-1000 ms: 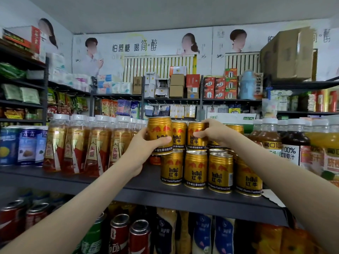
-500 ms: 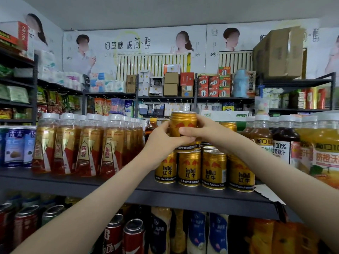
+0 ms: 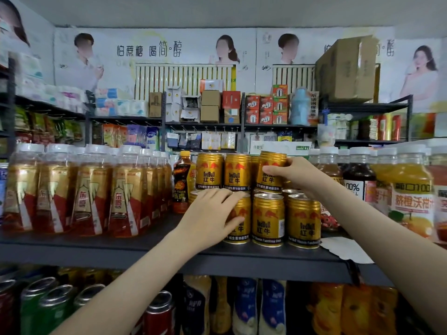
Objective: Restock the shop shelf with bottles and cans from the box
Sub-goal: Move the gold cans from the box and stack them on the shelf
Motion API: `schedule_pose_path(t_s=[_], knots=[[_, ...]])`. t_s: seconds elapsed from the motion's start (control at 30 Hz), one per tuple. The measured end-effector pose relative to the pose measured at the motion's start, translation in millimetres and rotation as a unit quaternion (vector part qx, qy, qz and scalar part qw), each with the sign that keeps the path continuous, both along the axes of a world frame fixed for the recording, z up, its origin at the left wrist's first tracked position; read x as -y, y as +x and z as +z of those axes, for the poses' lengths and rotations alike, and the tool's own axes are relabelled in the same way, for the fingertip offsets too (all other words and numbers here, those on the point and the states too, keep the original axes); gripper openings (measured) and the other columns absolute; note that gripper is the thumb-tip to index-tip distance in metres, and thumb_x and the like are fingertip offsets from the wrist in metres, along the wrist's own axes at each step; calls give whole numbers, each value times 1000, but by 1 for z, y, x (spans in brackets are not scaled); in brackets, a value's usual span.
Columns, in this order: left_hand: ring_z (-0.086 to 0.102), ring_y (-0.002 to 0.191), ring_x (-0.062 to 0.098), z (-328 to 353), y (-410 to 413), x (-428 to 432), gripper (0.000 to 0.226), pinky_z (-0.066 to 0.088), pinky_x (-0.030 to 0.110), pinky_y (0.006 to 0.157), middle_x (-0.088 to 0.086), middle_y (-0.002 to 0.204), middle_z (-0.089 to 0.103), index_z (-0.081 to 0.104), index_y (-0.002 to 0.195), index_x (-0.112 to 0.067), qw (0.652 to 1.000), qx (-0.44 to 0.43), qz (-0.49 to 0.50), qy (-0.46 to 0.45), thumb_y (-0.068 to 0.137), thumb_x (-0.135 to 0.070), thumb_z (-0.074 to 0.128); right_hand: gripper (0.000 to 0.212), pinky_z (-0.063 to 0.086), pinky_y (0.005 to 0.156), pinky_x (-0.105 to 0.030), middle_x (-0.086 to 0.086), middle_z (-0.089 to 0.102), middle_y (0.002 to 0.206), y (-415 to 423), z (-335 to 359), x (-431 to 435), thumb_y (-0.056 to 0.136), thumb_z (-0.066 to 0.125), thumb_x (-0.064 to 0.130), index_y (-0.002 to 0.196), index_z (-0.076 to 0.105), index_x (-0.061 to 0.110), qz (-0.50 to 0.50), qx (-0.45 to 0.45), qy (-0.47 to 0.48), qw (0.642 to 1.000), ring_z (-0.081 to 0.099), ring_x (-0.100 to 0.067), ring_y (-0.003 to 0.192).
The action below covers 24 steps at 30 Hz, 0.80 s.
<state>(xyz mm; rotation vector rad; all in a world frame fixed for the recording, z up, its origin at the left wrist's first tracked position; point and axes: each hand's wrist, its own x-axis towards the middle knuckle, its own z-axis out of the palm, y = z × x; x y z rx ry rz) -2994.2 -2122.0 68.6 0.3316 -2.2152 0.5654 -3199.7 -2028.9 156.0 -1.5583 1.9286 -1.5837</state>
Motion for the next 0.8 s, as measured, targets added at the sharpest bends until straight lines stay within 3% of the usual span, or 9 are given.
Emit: schedule_pose_path(t_s=[0.17, 0.3, 0.4, 0.5, 0.6, 0.8], knots=[[63, 100, 19, -3, -3, 10, 53, 49, 33, 86, -1, 107, 66, 58, 128, -21, 999, -29, -20, -13, 87, -52, 43, 48, 48, 95, -39, -5, 68, 109, -6, 1, 16, 76, 77, 37, 113, 60, 11, -29, -36, 39, 998, 62, -23, 103], [62, 98, 18, -3, -4, 13, 52, 40, 26, 84, -2, 103, 66, 60, 126, -23, 999, -42, -30, -18, 86, -53, 44, 63, 49, 96, -42, -4, 65, 117, -6, 1, 19, 74, 77, 41, 126, 52, 15, -19, -76, 56, 995, 61, -22, 106], [62, 97, 18, -4, -5, 15, 53, 36, 26, 84, -2, 102, 66, 61, 125, -23, 998, -53, -31, -24, 86, -54, 44, 80, 42, 99, -36, -9, 48, 140, -2, 1, 16, 82, 72, 34, 146, 27, 15, -65, -152, 36, 986, 50, -23, 119], [62, 97, 19, -4, -6, 16, 53, 42, 28, 84, -1, 102, 66, 61, 125, -22, 998, -54, -37, -19, 85, -54, 45, 95, 32, 109, -42, -7, 22, 155, 3, -2, 14, 79, 76, 28, 151, 15, 23, -93, -301, -5, 949, 31, -28, 138], [62, 97, 20, -4, -6, 15, 53, 45, 31, 83, 0, 102, 66, 61, 124, -22, 998, -48, -36, -14, 85, -54, 45, 95, 31, 110, -43, -1, 19, 153, 1, -6, 14, 77, 78, 24, 150, 17, 31, -78, -418, 34, 905, 26, -28, 137], [62, 97, 20, -5, -4, 13, 52, 48, 33, 84, 1, 102, 66, 62, 123, -20, 998, -47, -37, -8, 85, -52, 44, 96, 32, 112, -46, -2, 13, 156, 6, -4, 10, 78, 77, 24, 150, 14, 32, -97, -423, 69, 898, 22, -29, 141]])
